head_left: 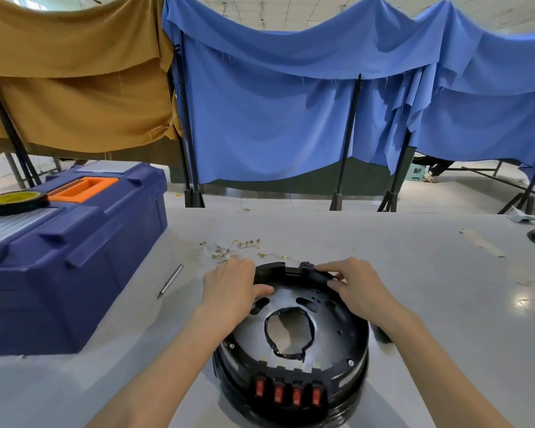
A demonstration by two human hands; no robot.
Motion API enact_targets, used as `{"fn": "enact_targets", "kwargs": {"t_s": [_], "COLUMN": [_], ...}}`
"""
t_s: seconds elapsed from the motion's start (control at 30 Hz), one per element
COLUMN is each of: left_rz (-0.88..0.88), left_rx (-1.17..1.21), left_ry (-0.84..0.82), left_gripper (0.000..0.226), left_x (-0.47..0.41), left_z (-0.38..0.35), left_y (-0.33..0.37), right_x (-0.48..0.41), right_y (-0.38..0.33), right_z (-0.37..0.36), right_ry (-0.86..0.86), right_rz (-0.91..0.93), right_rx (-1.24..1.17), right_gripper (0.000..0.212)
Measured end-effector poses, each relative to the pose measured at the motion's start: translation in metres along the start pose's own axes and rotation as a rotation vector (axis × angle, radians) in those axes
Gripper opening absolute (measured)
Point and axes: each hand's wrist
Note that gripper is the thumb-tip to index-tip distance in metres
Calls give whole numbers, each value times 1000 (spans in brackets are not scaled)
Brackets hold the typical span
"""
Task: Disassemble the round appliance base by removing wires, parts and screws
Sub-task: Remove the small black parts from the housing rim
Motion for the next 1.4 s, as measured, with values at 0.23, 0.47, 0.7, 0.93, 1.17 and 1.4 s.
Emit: {"fn": "enact_targets", "kwargs": {"t_s": [0.23, 0.47, 0.7, 0.93, 1.17, 1.4], "left_rz": [-109, 4, -250, -294, -181, -42], "left_rx": [8, -195, -214, -293, -449, -505], "left_ry": [-28, 90, 45, 13, 70, 33], "left_gripper": [52, 44, 63, 56, 66, 22], "left_x": [-5, -9, -22, -33, -37, -26], "left_z": [-8, -3, -11, -20, -23, -9], "left_y": [-10, 6, 14, 15, 17, 24], "right_x": [18, 13, -23, -12, 31, 6], "right_y": [-2, -4, 2, -5, -12, -8], "right_z": [2, -10, -11, -7, 2, 2], "right_ry": [8, 6, -2, -23, -144, -86], "right_rz": [-88, -111, 71, 46, -167, -68], "right_rx": [-31, 104, 67, -148, 44, 82], "right_gripper": [37, 55, 51, 50, 43, 48]}}
Point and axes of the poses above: each hand's wrist, its own x-axis away from the middle knuckle, its own z-axis out of the back of the hand, y = z × x, and after that the axes turned 12 degrees about -y, right-handed
